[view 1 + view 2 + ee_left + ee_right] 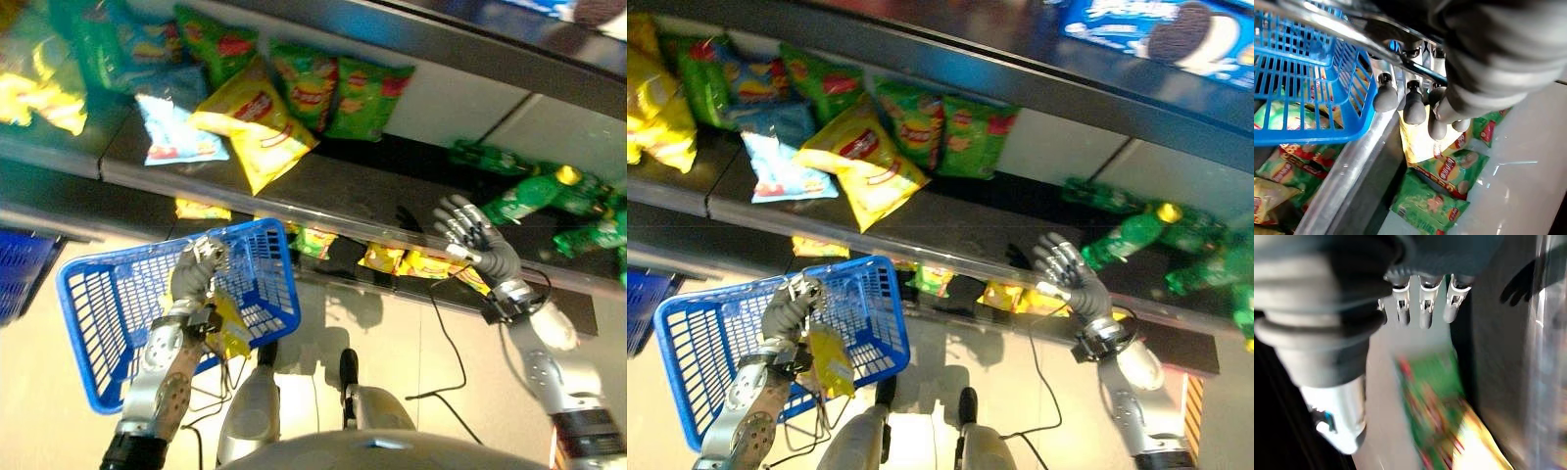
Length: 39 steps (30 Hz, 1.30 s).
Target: Pick up the snacks into the basket
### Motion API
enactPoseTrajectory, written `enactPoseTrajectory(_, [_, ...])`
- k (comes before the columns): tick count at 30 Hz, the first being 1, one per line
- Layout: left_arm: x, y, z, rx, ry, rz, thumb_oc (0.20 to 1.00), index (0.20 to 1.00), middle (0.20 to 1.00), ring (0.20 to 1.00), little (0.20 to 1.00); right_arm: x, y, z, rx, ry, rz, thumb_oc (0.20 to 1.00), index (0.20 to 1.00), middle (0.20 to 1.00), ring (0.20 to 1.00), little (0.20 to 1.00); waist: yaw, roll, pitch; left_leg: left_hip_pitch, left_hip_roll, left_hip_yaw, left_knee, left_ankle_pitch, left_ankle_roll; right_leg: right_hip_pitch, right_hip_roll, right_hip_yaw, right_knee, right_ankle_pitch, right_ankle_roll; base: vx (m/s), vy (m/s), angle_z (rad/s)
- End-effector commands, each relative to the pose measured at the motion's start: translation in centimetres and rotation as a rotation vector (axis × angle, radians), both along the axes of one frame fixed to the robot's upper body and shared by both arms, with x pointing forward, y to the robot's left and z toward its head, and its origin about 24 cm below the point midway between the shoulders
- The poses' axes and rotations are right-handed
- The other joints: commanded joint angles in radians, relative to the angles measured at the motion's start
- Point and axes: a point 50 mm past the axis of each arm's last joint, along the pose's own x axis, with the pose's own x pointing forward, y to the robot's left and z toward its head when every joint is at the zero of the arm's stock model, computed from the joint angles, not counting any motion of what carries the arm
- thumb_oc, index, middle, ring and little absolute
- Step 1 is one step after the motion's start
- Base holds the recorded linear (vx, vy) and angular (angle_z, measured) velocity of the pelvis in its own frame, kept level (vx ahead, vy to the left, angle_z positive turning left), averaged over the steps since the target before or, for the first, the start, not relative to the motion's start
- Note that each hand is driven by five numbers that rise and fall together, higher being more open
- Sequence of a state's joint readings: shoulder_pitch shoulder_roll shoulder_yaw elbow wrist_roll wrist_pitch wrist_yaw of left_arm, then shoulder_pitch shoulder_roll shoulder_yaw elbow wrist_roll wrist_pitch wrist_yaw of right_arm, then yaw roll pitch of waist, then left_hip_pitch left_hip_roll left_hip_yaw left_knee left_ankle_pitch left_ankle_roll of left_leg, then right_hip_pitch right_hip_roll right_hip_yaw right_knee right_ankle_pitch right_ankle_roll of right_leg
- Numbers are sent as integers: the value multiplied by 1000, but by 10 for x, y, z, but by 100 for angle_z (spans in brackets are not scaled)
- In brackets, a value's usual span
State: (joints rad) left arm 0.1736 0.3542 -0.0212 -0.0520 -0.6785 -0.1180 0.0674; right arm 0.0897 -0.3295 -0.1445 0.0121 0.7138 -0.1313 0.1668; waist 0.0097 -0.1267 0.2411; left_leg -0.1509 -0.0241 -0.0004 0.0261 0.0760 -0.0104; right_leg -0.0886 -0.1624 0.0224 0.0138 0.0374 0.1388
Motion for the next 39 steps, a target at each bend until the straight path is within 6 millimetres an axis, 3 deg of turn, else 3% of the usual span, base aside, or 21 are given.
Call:
enactPoseTrajectory(1, [11, -7, 54, 86, -317, -29, 200, 200, 200, 200, 200, 6, -11, 24, -21, -138, -163, 1000, 1000, 1000, 1000, 1000, -3, 25, -116, 25, 24, -27, 86, -153, -2, -68, -84, 0, 6, 91, 67, -12, -165, -5])
enactPoseTrajectory(6, [10, -14, 54, 123, -319, -42, 200, 200, 200, 200, 200, 16, -6, 35, -96, -179, -264, 1000, 1000, 1000, 1000, 1000, -9, 65, -147, 51, 65, -13, 24, -109, -44, -69, -113, 47, 10, 89, 87, -68, -233, -1])
enactPoseTrajectory(8, [12, -16, 50, 115, -308, -41, 200, 200, 200, 200, 200, 13, -2, 32, -144, -160, -249, 1000, 1000, 1000, 1000, 1000, -11, 76, -149, 57, 96, -12, 2, -78, -71, -69, -85, 52, 42, 25, 80, -109, -388, -8])
enactPoseTrajectory(10, [12, -17, 49, 98, -305, -25, 200, 200, 200, 200, 200, 11, -3, 32, -206, -147, -283, 1000, 1000, 1000, 1000, 1000, -2, 90, -154, 56, 146, -16, -25, -36, -105, -58, -58, 8, 69, -46, 59, -98, -444, -9])
enactPoseTrajectory(11, [12, -17, 49, 97, -305, -25, 200, 200, 200, 200, 200, 12, -2, 32, -208, -148, -284, 1000, 1000, 1000, 1000, 1000, -4, 92, -154, 58, 149, -18, -29, -34, -108, -59, -55, 6, 75, -49, 57, -132, -495, -4])
enactPoseTrajectory(12, [13, -21, 49, 83, -311, -17, 200, 200, 200, 200, 200, 11, -3, 34, -226, -159, -306, 1000, 1000, 1000, 1000, 1000, -13, 116, -150, 44, 188, -35, -48, 8, -127, -57, -7, -7, 108, -90, 31, -110, -399, -3])
enactPoseTrajectory(15, [9, -26, 42, 52, -292, -25, 200, 200, 200, 200, 200, 13, -2, 31, -277, -139, -302, 1000, 1000, 1000, 1000, 1000, -20, 133, -146, 36, 206, -66, -32, 22, -113, -47, 38, -22, 104, -103, 1, -90, -446, 9])
enactPoseTrajectory(18, [7, -31, 42, 51, -294, -56, 200, 200, 200, 200, 200, 16, -5, 33, -384, -125, -323, 1000, 1000, 1000, 1000, 1000, -16, 127, -132, 44, 170, -105, 37, -13, -93, -27, 54, -14, 77, -83, -8, -35, -315, -11])
enactPoseTrajectory(20, [6, -33, 41, 43, -293, -63, 200, 200, 200, 200, 200, 19, -3, 36, -429, -129, -309, 1000, 1000, 1000, 1000, 1000, -14, 123, -135, 47, 92, -92, 81, -65, -67, -16, 56, -10, 40, -60, -11, -23, -246, -36])
enactPoseTrajectory(22, [5, -34, 39, 31, -283, -63, 200, 200, 200, 200, 200, 20, -2, 36, -423, -126, -308, 1000, 1000, 1000, 1000, 1000, -17, 125, -142, 37, 15, -35, 117, -106, -34, 1, 65, -6, 10, -48, -17, -2, -197, -15])
enactPoseTrajectory(23, [5, -34, 37, 31, -274, -61, 200, 200, 200, 200, 200, 20, -1, 35, -419, -125, -311, 1000, 1000, 1000, 1000, 1000, -16, 129, -145, 33, -14, -16, 122, -116, -18, 7, 74, -5, -1, -45, -22, 15, -110, -1])
enactPoseTrajectory(24, [5, -34, 37, 31, -274, -61, 200, 200, 200, 200, 200, 20, -1, 35, -419, -125, -311, 1000, 1000, 1000, 1000, 1000, -15, 129, -145, 34, -14, -15, 124, -119, -17, 9, 74, -4, -2, -45, -21, 53, -124, -24])
enactPoseTrajectory(25, [4, -33, 36, 40, -271, -57, 200, 200, 200, 200, 200, 18, 0, 32, -418, -119, -319, 1000, 1000, 1000, 1000, 1000, -14, 141, -153, 32, -69, -5, 116, -126, 6, 17, 93, -12, -19, -39, -30, 68, -94, -28])
enactPoseTrajectory(27, [4, -34, 40, 49, -288, -58, 200, 200, 200, 200, 200, 18, 0, 29, -424, -106, -326, 1000, 1000, 1000, 1000, 1000, -18, 151, -156, 42, -110, -14, 97, -128, 26, 20, 115, -18, -24, -41, -37, 73, -74, -15])
enactPoseTrajectory(30, [6, -35, 45, 74, -309, -70, 200, 200, 200, 200, 200, 20, 3, 26, -437, -94, -315, 1000, 1000, 1000, 1000, 1000, -19, 149, -140, 64, -119, -48, 75, -136, 50, -5, 139, -24, 67, -65, -37, 81, -8, 10])
enactPoseTrajectory(32, [8, -34, 52, 83, -333, -68, 200, 200, 200, 200, 200, 22, 7, 29, -428, -112, -303, 1000, 1000, 1000, 1000, 1000, -27, 139, -98, 74, -90, -39, 74, -139, 52, -91, 144, -50, 266, -69, 2, -41, -11, -5])
enactPoseTrajectory(34, [13, -35, 59, 109, -363, -91, 200, 200, 200, 200, 200, 28, 15, 32, -428, -124, -274, 1000, 1000, 1000, 1000, 1000, -44, 128, -56, 59, -86, -49, 91, -138, 56, -173, 134, -32, 403, -50, 42, -92, -36, -1])
enactPoseTrajectory(36, [16, -38, 62, 128, -376, -102, 200, 200, 200, 200, 200, 28, 14, 30, -439, -113, -284, 1000, 1000, 1000, 1000, 1000, -44, 120, -56, 44, -85, -69, 94, -137, 50, -189, 135, 6, 371, -90, 14, 19, -84, 20])
enactPoseTrajectory(38, [16, -38, 64, 122, -387, -106, 200, 200, 200, 200, 200, 30, 14, 31, -439, -116, -284, 1000, 1000, 1000, 1000, 1000, -35, 120, -57, 38, -79, -81, 92, -138, 46, -179, 110, -1, 316, -93, 3, 30, -85, 21])
enactPoseTrajectory(39, [16, -40, 68, 116, -409, -109, 200, 200, 200, 200, 200, 35, 16, 37, -442, -135, -278, 1000, 1000, 1000, 1000, 1000, -19, 120, -50, 28, -77, -88, 91, -140, 43, -195, 66, -6, 251, -73, 3, 21, -85, 5])
